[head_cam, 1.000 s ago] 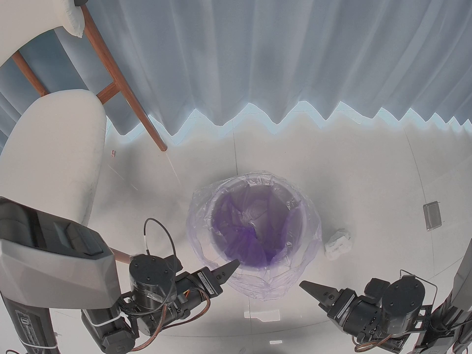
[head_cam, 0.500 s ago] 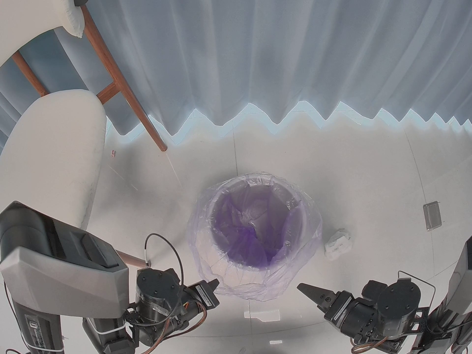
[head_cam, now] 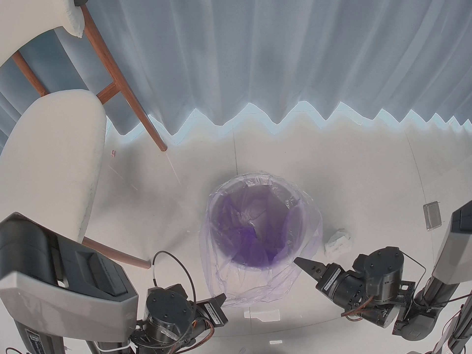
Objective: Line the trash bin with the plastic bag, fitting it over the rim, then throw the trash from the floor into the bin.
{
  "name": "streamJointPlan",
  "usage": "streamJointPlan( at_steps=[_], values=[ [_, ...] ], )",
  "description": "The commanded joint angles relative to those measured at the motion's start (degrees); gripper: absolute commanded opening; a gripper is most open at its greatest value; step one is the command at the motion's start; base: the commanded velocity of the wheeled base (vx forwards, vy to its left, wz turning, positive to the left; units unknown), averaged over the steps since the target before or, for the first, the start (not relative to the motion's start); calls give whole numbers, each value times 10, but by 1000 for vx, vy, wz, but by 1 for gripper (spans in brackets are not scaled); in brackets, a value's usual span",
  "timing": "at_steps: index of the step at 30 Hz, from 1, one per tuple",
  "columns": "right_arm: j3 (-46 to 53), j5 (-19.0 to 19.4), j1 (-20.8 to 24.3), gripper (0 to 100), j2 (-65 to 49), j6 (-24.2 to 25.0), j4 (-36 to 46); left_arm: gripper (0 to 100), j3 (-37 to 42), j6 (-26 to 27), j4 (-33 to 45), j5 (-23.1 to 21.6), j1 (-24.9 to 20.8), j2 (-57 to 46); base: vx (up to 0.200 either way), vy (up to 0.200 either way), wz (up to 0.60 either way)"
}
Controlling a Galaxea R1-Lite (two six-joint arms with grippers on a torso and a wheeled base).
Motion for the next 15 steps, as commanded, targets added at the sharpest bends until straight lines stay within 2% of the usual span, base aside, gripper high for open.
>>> streamJointPlan(
  at_steps=[1, 4, 10, 11, 15],
  values=[
    [-53, 5, -24, 100, 20, -10, 32, 0, -1, -8, 0, 25, -42, -1, 0, 0, 0],
    [-85, 5, -27, 100, 30, -11, 38, 0, 0, -21, 0, 33, -62, -1, 0, 0, 0],
    [-113, 5, -33, 100, 50, -20, 56, 0, 1, -21, 0, 39, -67, 4, 0, 0, 0],
    [-111, 5, -33, 0, 52, -20, 57, 0, 1, -21, 1, 41, -67, 4, 0, 0, 0],
    [-98, 5, -33, 0, 53, -20, 57, 0, 1, -21, 0, 42, -67, 6, 0, 0, 0]
  ],
)
